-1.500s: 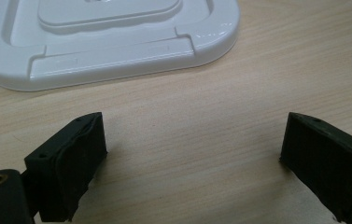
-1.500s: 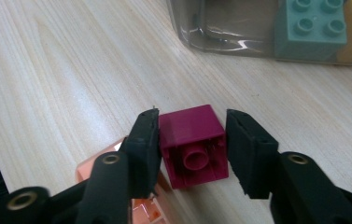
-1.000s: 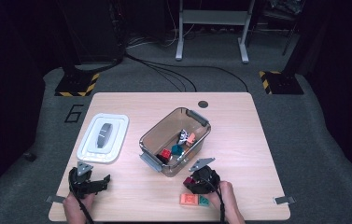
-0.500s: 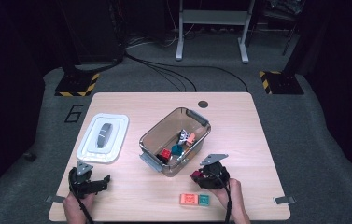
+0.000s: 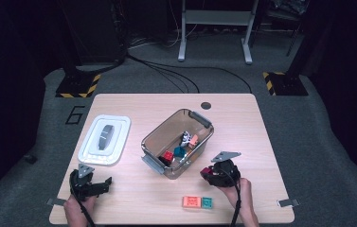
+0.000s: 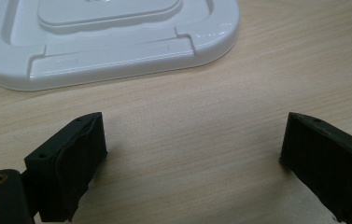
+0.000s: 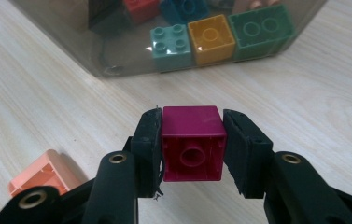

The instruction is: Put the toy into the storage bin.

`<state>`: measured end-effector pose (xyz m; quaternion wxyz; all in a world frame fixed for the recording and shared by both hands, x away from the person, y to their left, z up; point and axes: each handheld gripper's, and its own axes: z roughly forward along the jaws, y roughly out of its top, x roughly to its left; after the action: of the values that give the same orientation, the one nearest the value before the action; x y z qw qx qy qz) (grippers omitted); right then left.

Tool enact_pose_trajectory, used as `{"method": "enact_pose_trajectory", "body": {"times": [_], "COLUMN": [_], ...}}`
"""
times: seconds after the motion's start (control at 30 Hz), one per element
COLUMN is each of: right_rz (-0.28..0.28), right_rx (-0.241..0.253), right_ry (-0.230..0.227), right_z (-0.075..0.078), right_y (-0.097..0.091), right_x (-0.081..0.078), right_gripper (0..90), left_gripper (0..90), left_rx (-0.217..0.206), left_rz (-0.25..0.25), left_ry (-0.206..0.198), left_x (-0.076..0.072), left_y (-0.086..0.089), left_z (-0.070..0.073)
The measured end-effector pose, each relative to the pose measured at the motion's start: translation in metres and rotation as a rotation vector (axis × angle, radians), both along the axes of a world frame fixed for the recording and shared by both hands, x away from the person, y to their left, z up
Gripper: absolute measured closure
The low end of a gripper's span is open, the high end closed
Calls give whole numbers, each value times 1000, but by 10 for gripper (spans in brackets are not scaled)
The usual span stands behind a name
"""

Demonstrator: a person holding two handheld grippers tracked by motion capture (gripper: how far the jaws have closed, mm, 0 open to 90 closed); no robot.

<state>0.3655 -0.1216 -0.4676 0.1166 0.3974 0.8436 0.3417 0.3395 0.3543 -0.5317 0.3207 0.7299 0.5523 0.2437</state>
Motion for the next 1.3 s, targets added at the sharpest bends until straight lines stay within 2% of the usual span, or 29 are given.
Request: {"method": "enact_pose_trajectory", "body": {"times": [0.67,1.3], "right_rz": [-82,-120], "right_rx": [19,37], "right_ry": [-34,-72], "right_z": [17,37], "right_y": [-23,-39], "right_x": [10,23], "right_gripper": [587,587], "left_gripper": [66,66], "left_rx": [0,-2], "left_rz": [0,0], "left_ry": [0,-3], "left_x": [0,0], "left_y": [0,0], "left_z": [0,0]}}
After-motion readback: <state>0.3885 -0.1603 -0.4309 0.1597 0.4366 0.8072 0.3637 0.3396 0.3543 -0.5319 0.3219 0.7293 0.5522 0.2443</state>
